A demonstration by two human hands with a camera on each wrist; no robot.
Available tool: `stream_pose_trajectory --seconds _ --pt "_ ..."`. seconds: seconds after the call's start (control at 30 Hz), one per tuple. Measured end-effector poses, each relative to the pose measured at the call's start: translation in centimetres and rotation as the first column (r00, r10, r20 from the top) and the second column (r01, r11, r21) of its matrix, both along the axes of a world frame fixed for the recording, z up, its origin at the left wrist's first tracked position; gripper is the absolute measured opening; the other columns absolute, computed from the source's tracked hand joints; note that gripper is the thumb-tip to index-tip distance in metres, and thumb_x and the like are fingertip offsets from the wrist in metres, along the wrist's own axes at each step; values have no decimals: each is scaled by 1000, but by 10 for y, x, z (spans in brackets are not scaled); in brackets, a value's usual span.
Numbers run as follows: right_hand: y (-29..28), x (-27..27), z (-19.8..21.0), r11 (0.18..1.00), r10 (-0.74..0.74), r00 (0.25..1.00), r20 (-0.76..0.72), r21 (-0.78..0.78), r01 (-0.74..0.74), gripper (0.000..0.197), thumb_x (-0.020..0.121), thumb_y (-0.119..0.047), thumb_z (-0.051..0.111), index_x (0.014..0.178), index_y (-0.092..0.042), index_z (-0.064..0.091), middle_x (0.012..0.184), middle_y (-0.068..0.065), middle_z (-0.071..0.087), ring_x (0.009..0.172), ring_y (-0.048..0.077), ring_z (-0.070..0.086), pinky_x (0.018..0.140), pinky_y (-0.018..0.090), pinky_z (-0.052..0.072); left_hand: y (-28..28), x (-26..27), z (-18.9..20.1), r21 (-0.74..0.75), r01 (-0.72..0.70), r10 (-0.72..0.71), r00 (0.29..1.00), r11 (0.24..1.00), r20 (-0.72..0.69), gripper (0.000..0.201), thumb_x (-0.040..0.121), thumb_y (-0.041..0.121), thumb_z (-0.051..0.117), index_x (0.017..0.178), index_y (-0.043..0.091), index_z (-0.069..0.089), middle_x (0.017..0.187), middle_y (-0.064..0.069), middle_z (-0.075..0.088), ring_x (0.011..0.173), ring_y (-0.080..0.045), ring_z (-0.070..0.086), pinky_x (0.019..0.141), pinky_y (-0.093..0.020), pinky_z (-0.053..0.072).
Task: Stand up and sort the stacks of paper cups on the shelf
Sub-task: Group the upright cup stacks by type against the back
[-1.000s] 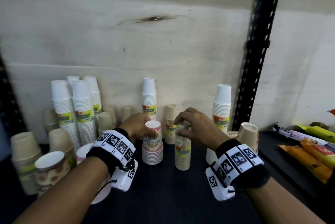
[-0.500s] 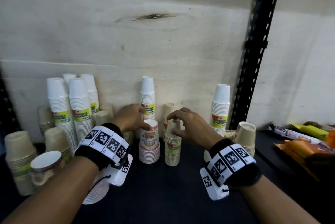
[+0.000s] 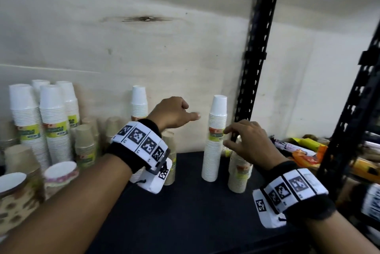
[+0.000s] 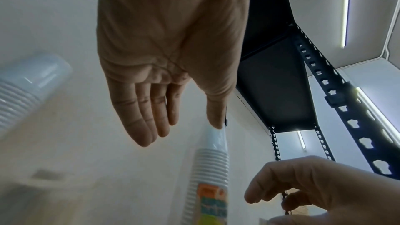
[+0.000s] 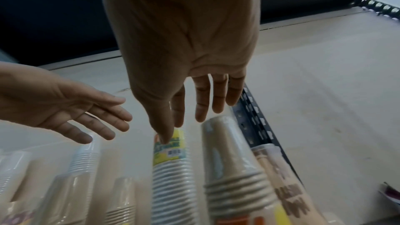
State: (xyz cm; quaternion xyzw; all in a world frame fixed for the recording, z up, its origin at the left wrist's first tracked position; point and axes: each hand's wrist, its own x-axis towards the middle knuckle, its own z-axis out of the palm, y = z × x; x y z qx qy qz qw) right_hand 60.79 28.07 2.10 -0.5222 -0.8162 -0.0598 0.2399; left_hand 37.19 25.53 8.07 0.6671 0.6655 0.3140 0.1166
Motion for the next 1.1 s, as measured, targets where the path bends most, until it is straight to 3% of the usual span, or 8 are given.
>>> stream_pose_trajectory --seconds 0.23,0.33,0.43,0.57,0.7,0.8,1.0,1.1 --pt "-4 32 -11 994 -16 1000 -24 -110 14 47 85 -45 66 128 -30 56 128 3 52 120 24 49 101 30 35 30 48 -13 -40 78 -76 996 996 41 92 71 64 72 140 12 41 137 -3 54 115 -20 58 96 -40 50" --pt "-4 37 -15 991 0 999 -50 -133 -7 44 86 -40 66 128 -33 54 122 2 56 111 21 56 92 28 39 37 59 -17 -29 98 -97 995 995 34 81 70 59 75 131 14 47 125 -3 60 105 -21 62 90 -41 53" --pt "-3 40 -20 991 15 997 -74 -132 -25 40 87 -33 64 125 -37 53 114 0 61 97 17 61 83 30 45 41 64 -19 15 99 -99 995 995 -9 65 77 48 74 127 13 51 122 -4 63 106 -22 61 88 -35 51" --pt "-3 37 -20 991 24 991 -128 -126 -40 37 86 -31 65 121 -39 56 110 -3 61 90 14 62 82 35 51 44 61 -17 33 87 -85 994 996 -63 55 81 42 73 122 12 53 121 -5 64 106 -23 61 87 -35 49" --pt "4 22 -21 991 59 983 -176 -112 -79 36 84 -30 67 118 -37 58 111 -2 64 92 15 64 83 35 52 42 45 -12 18 70 -68 994 997 -89 47 82 40 71 115 12 56 113 -6 66 95 -25 64 82 -36 51" --pt "9 4 -22 988 91 978 -188 -106 -112 36 85 -30 67 119 -35 58 108 -4 62 90 12 61 82 30 49 39 26 -7 18 32 -30 995 999 -99 46 82 39 71 115 12 55 113 -6 66 94 -26 64 82 -37 51" --pt "18 -38 -24 975 173 961 -218 -97 -198 35 86 -27 65 120 -33 58 109 -3 61 89 11 62 84 33 51 33 -10 -3 31 -44 48 990 999 -134 50 83 37 71 122 11 54 122 -5 63 106 -25 60 82 -32 45" --pt "20 -54 -26 971 193 949 -249 -90 -222 35 88 -25 65 122 -29 57 110 -2 59 90 12 61 81 27 48 35 -20 -7 15 -70 71 986 997 -152 52 83 38 71 123 11 53 125 -7 62 108 -26 60 86 -34 46"
